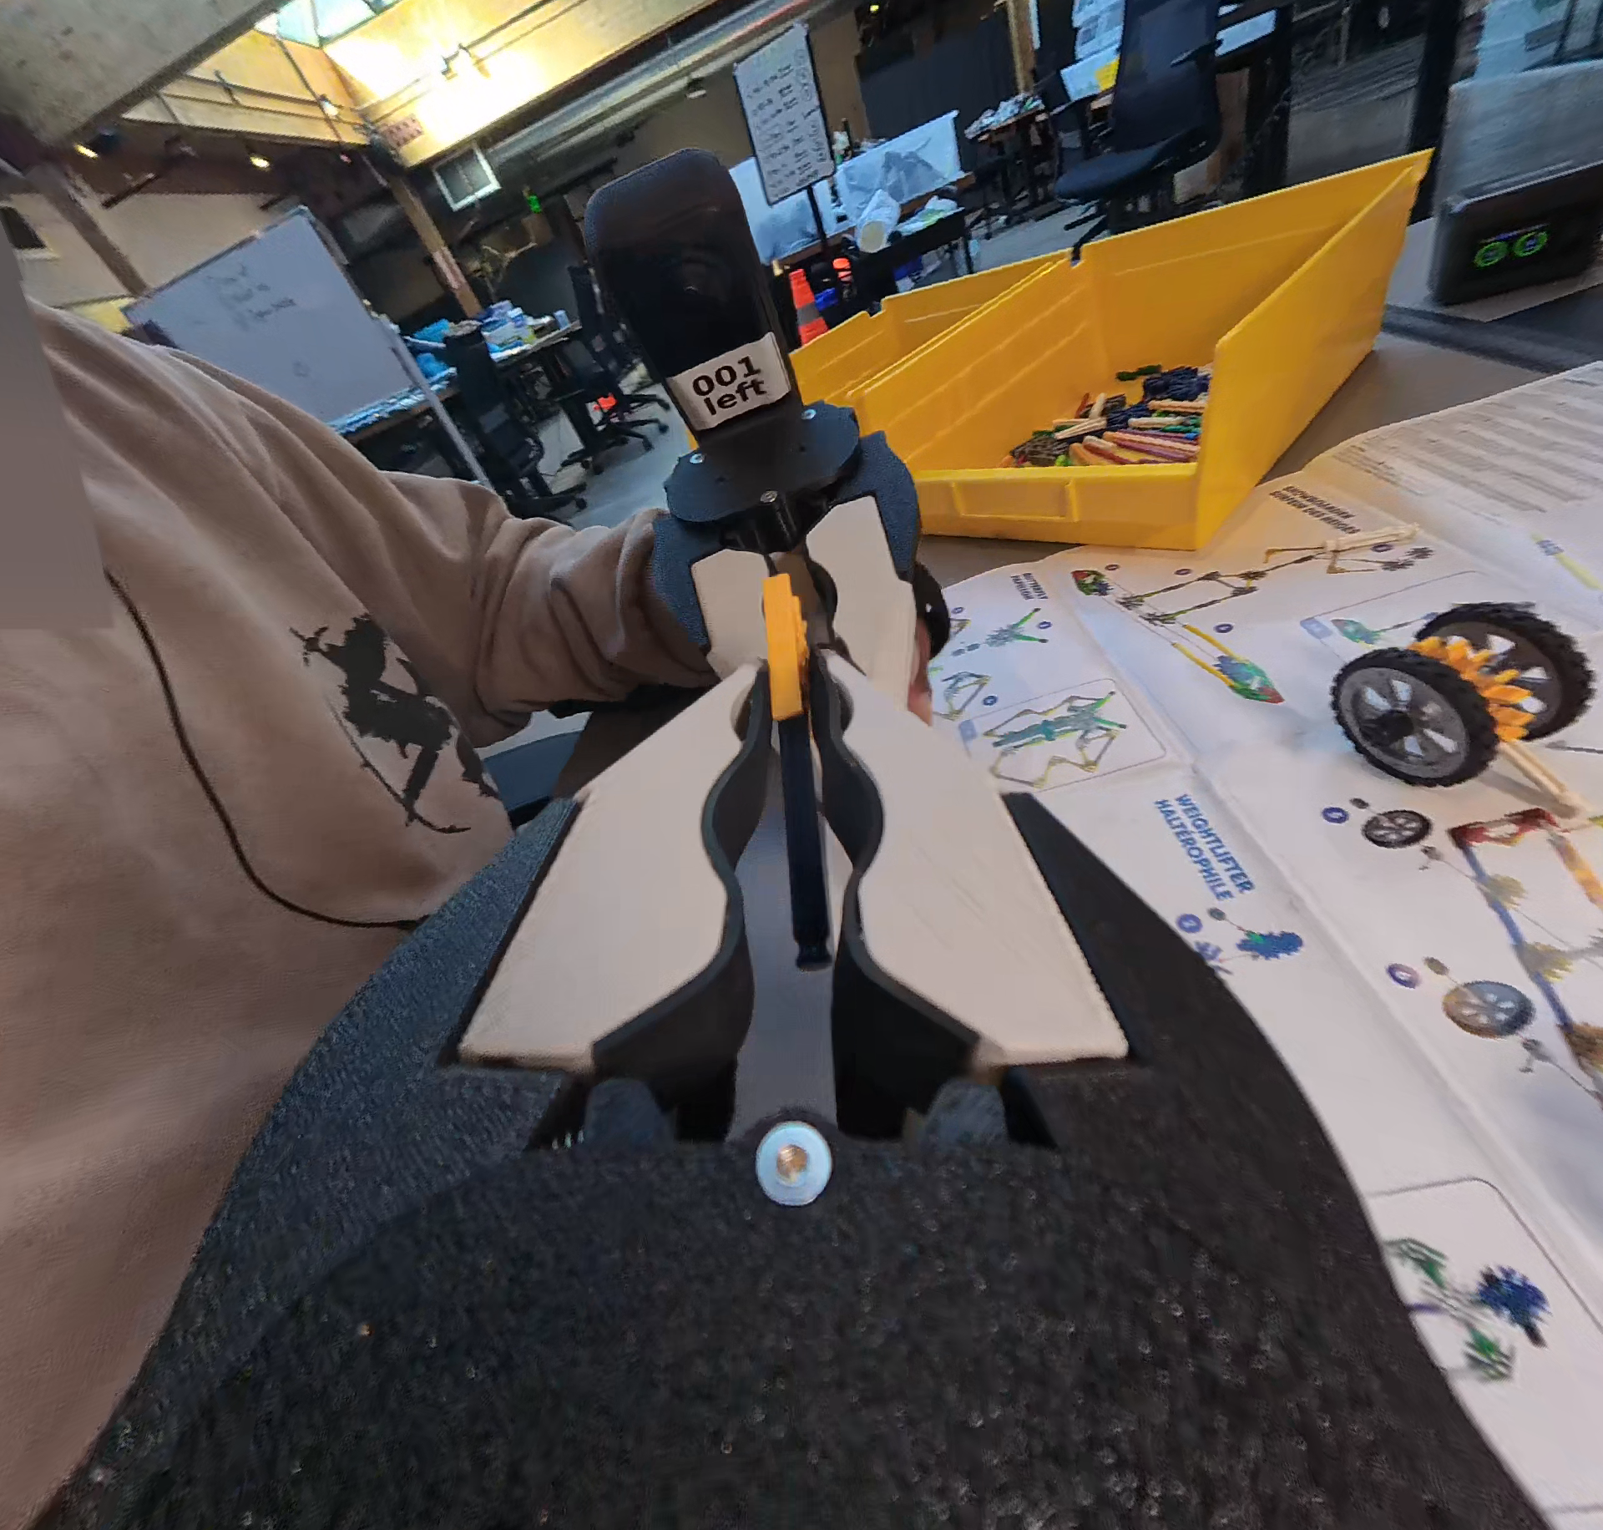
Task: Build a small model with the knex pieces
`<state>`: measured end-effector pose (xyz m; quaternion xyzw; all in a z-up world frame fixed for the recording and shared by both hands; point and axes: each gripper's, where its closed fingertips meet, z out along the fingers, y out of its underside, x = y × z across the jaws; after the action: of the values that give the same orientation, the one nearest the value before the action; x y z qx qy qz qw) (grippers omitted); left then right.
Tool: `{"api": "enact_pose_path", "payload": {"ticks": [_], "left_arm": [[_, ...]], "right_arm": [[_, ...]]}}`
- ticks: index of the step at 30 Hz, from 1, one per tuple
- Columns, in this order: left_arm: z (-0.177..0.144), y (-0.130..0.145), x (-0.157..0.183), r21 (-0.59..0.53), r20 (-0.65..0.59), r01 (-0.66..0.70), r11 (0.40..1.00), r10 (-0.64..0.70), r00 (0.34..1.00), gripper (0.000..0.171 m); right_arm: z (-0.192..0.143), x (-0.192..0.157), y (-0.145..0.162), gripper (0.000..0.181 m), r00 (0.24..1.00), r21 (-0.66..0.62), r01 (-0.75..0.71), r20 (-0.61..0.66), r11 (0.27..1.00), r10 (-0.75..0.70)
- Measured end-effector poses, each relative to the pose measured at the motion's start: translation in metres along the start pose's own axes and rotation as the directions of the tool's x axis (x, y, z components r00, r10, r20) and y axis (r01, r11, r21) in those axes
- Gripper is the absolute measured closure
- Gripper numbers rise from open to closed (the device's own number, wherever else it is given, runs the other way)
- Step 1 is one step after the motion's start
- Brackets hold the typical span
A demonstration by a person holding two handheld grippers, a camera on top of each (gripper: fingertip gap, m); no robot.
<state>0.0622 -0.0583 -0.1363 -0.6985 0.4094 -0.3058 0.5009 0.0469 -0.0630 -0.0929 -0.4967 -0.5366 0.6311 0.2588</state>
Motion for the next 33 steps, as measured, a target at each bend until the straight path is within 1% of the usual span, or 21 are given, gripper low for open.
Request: {"api": "enact_pose_path", "payload": {"ticks": [2, 4, 6, 7, 9, 10, 13, 15, 16, 17, 19, 21, 23, 24, 26, 27, 29, 30, 31, 32, 33], "left_arm": [[-0.001, 0.000, 0.002, -0.035, 0.021, -0.133, 0.990, 0.134, 0.991, 0.167], [-0.002, 0.002, 0.006, -0.084, 0.056, -0.307, 0.948, 0.312, 0.948, 0.167], [-0.001, 0.005, 0.009, -0.120, 0.077, -0.413, 0.903, 0.423, 0.903, 0.167], [-0.001, 0.008, 0.011, -0.133, 0.082, -0.468, 0.873, 0.481, 0.873, 0.167], [0.002, 0.017, 0.011, -0.204, 0.093, -0.585, 0.785, 0.610, 0.787, 0.167], [0.003, 0.021, 0.010, -0.240, 0.096, -0.626, 0.742, 0.660, 0.745, 0.167], [0.005, 0.027, 0.006, -0.297, 0.102, -0.698, 0.652, 0.748, 0.656, 0.167], [0.006, 0.030, -0.001, -0.360, 0.105, -0.733, 0.577, 0.806, 0.583, 0.166], [0.007, 0.029, -0.001, -0.363, 0.100, -0.747, 0.556, 0.821, 0.562, 0.166], [0.007, 0.029, 0.000, -0.363, 0.087, -0.748, 0.556, 0.819, 0.567, 0.166], [0.006, 0.029, -0.001, -0.362, 0.097, -0.734, 0.574, 0.807, 0.583, 0.167], [0.004, 0.026, -0.004, -0.339, 0.122, -0.696, 0.633, 0.763, 0.634, 0.167], [0.000, 0.027, -0.007, -0.323, 0.126, -0.644, 0.693, 0.706, 0.697, 0.167], [-0.001, 0.029, -0.010, -0.324, 0.128, -0.626, 0.709, 0.689, 0.714, 0.167], [-0.004, 0.031, -0.014, -0.330, 0.123, -0.591, 0.736, 0.654, 0.746, 0.167], [-0.004, 0.029, -0.015, -0.329, 0.128, -0.573, 0.751, 0.636, 0.761, 0.167], [-0.002, 0.026, -0.016, -0.330, 0.126, -0.533, 0.779, 0.595, 0.794, 0.167], [-0.001, 0.024, -0.016, -0.331, 0.124, -0.515, 0.791, 0.578, 0.807, 0.167], [0.000, 0.022, -0.015, -0.328, 0.121, -0.494, 0.805, 0.554, 0.824, 0.167], [0.000, 0.021, -0.015, -0.328, 0.124, -0.463, 0.824, 0.523, 0.843, 0.167], [0.000, 0.019, -0.016, -0.325, 0.140, -0.422, 0.846, 0.484, 0.864, 0.167]], "right_arm": [[0.000, -0.008, 0.002, 0.175, 0.996, -0.020, -0.049, 0.070, 0.999, 0.050], [0.001, -0.017, 0.007, 0.174, 0.989, -0.045, -0.059, 0.134, 0.997, 0.065], [0.003, -0.023, 0.013, 0.174, 0.979, -0.071, -0.088, 0.179, 0.994, 0.100], [0.003, -0.026, 0.017, 0.174, 0.970, -0.084, -0.114, 0.205, 0.990, 0.130], [0.005, -0.029, 0.028, 0.173, 0.955, -0.123, -0.153, 0.237, 0.981, 0.179], [0.006, -0.029, 0.033, 0.173, 0.950, -0.139, -0.168, 0.242, 0.976, 0.198], [0.009, -0.030, 0.043, 0.175, 0.944, -0.172, -0.184, 0.242, 0.968, 0.223], [0.013, -0.041, 0.047, 0.181, 0.928, -0.194, -0.187, 0.286, 0.963, 0.238], [0.018, -0.043, 0.053, 0.181, 0.928, -0.216, -0.186, 0.283, 0.959, 0.244], [0.020, -0.043, 0.054, 0.181, 0.931, -0.217, -0.181, 0.276, 0.959, 0.238], [0.018, -0.033, 0.037, 0.181, 0.957, -0.143, -0.151, 0.226, 0.978, 0.180], [0.009, -0.031, 0.018, 0.181, 0.978, -0.075, -0.057, 0.195, 0.996, 0.070], [0.001, -0.029, 0.013, 0.161, 0.988, -0.088, 0.103, 0.126, 0.991, -0.091], [-0.002, -0.025, 0.013, 0.153, 0.980, -0.120, 0.191, 0.069, 0.974, -0.184], [-0.004, -0.014, 0.017, 0.140, 0.922, -0.213, 0.366, -0.051, 0.906, -0.384], [-0.002, -0.010, 0.020, 0.138, 0.875, -0.265, 0.439, -0.091, 0.859, -0.476], [0.005, -0.007, 0.027, 0.138, 0.776, -0.369, 0.549, -0.110, 0.751, -0.621], [0.009, -0.004, 0.029, 0.149, 0.719, -0.414, 0.590, -0.121, 0.693, -0.685], [0.010, 0.003, 0.030, 0.167, 0.659, -0.477, 0.610, -0.138, 0.633, -0.739], [0.009, 0.010, 0.031, 0.176, 0.598, -0.533, 0.622, -0.148, 0.573, -0.787], [0.010, 0.011, 0.028, 0.177, 0.562, -0.545, 0.638, -0.155, 0.544, -0.813]]}}
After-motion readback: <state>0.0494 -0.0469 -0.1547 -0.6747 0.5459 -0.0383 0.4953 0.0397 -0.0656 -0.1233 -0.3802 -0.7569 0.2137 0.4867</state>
